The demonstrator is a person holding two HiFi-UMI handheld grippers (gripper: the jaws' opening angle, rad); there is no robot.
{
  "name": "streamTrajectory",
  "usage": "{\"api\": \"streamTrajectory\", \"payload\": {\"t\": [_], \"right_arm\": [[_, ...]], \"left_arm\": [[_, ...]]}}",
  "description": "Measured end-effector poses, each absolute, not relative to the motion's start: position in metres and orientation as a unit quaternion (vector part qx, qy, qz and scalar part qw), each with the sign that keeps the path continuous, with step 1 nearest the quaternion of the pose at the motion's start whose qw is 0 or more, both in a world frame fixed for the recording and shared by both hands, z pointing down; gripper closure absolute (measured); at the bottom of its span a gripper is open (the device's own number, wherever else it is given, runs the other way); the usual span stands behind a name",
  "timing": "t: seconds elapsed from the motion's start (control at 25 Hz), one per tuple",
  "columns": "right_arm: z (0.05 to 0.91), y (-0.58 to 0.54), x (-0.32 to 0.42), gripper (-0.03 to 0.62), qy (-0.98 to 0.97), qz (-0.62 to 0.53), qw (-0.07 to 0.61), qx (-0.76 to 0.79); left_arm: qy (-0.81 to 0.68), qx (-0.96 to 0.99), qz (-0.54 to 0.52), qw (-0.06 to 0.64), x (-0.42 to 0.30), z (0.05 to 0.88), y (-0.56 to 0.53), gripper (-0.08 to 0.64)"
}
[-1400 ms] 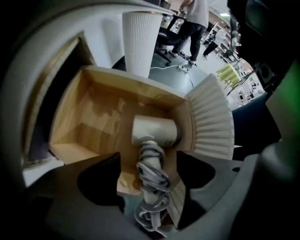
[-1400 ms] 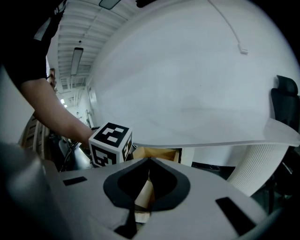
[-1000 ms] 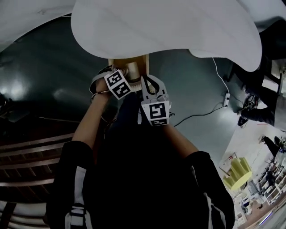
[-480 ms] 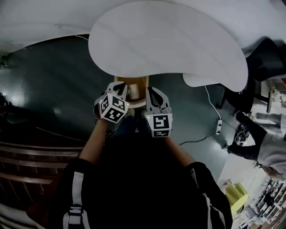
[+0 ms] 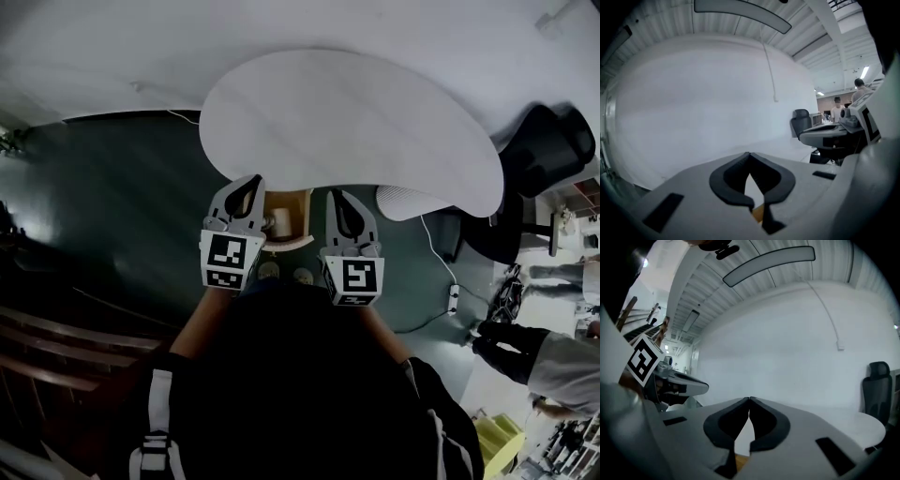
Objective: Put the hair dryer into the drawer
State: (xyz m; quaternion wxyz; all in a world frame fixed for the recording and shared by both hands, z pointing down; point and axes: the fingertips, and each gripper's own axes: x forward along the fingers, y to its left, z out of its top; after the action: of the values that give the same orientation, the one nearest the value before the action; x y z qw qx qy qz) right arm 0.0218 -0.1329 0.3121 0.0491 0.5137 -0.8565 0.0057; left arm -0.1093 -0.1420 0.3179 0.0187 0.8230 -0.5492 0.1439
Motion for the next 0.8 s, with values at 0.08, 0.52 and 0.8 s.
{"api": "streamTrajectory", "payload": {"t": [0.08,0.52,0.8], "right_arm": [[0.296,-0.131,0.022,0.569,-0.855,-0.006,0.032,0.518],[0.263,-0.117,0.025,0.569,-0.851,-0.05,0.013,0.523],[0.27,-0.112,0.025,0.569,-0.853,-0.042,0.013,0.52]], "left_arm": [[-0.562,0.819,0.118,0.002,-0.114,0.296,-0.136,0.554],[-0.578,0.812,0.067,-0.041,-0.111,0.254,-0.108,0.554],[-0.579,0.811,0.082,-0.027,-0.115,0.269,-0.102,0.554]]}}
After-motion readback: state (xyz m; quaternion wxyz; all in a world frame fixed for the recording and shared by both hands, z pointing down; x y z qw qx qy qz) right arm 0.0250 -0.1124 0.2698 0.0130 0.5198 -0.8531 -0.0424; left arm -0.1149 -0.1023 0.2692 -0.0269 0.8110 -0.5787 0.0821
